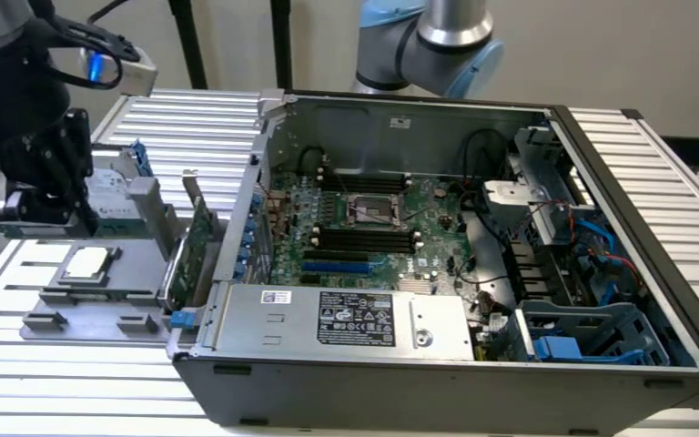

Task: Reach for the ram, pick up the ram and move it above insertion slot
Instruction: 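Pick up the ram and move it above insertion slot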

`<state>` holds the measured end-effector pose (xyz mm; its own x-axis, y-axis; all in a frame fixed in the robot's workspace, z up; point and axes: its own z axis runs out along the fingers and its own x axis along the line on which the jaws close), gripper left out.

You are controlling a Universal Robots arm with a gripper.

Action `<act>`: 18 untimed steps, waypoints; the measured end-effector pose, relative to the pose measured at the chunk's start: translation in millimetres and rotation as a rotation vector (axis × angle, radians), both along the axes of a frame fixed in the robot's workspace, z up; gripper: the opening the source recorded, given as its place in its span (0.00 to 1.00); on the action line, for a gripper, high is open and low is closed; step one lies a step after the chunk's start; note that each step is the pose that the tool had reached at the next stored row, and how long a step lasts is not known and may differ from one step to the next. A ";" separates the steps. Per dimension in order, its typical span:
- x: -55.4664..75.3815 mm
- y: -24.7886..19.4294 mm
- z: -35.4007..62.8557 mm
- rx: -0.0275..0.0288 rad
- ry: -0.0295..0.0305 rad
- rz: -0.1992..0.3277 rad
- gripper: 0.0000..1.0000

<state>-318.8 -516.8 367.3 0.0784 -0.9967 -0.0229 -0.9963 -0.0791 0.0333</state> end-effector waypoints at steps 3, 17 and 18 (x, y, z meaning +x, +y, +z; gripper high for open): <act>13.6 0.0 13.6 -0.0001 0.0011 0.000 0.14; 77.2 1.3 65.5 0.0000 0.0031 0.000 0.14; 81.7 1.5 67.0 0.0000 0.0032 0.000 0.14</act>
<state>-237.1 -515.2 434.3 0.0782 -0.9967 -0.0231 -0.9962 -0.0790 0.0365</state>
